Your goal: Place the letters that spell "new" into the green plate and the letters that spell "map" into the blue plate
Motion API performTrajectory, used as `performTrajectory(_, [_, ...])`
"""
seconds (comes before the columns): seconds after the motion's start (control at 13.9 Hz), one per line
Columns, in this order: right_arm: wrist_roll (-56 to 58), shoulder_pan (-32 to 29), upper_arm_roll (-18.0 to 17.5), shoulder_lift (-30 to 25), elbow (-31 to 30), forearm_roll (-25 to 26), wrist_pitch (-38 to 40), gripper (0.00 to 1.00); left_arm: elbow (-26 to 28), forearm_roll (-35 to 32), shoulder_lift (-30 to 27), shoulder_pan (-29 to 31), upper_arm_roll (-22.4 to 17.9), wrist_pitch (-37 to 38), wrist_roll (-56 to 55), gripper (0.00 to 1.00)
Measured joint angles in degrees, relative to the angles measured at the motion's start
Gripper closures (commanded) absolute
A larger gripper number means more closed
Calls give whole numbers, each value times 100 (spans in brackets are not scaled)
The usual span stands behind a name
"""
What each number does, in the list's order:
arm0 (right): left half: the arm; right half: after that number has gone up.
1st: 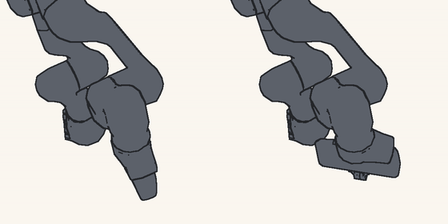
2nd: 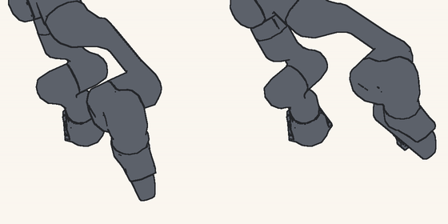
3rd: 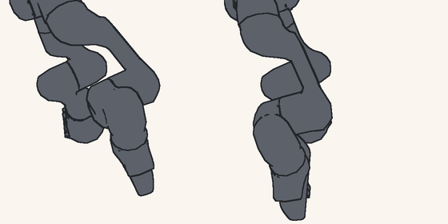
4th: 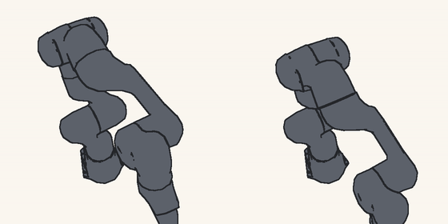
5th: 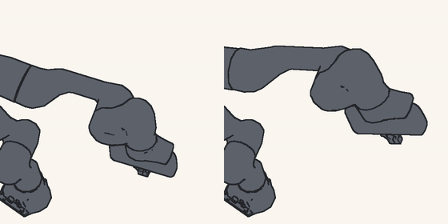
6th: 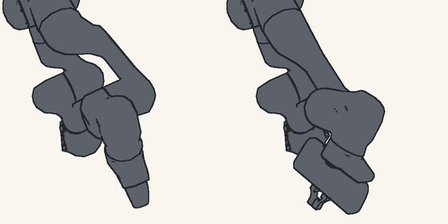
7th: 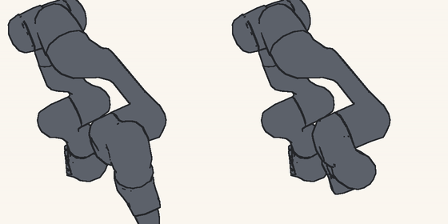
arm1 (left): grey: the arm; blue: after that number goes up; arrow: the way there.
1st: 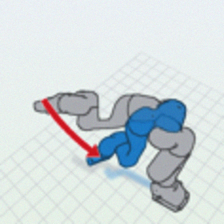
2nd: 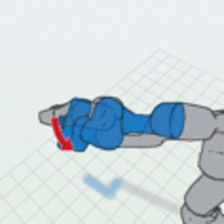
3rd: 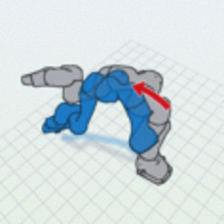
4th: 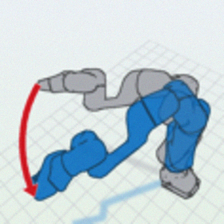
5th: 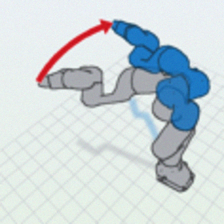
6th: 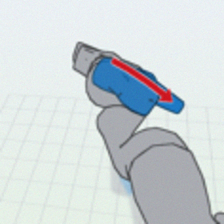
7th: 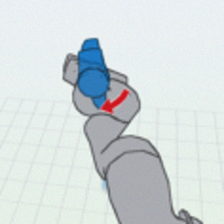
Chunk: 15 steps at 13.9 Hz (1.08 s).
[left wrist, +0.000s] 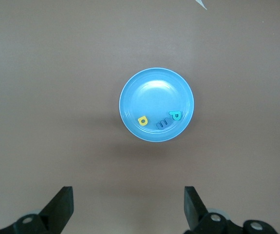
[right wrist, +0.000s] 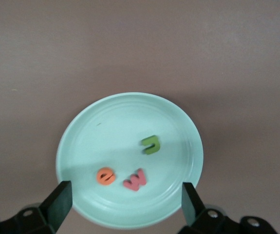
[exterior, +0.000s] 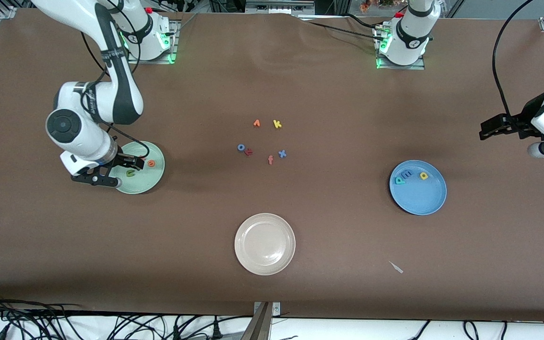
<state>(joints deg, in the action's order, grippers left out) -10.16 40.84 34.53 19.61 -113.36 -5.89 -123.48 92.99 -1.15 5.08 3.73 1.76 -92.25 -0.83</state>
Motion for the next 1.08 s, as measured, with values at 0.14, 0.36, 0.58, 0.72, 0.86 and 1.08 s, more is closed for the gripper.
performTrajectory(0.14, [4, 13, -5, -122, 739, -2, 953, 1, -1, 0, 0, 4, -5, 0, 0, 0])
performTrajectory(0.36, [134, 28, -8, -283, 1647, -3, 2050, 1, -2, 0, 0, 5, -6, 0, 0, 0])
performTrajectory(0.58, [443, 42, -12, -434, 2066, -3, 2567, 1, -2, 0, 1, 8, -7, 0, 0, 0])
performTrajectory(0.72, [490, 49, -21, -494, 2219, -2, 2787, 0, -2, 0, 1, 12, -8, 0, 0, 0])
performTrajectory(0.86, [632, 14, -32, -586, 2272, -1, 2922, 0, -2, 0, 1, 12, -8, 0, 0, 0])
performTrajectory(1.08, [908, -879, -814, -897, 2311, 158, 3091, 0, -2, 0, 1, 12, -8, 0, 0, 0])
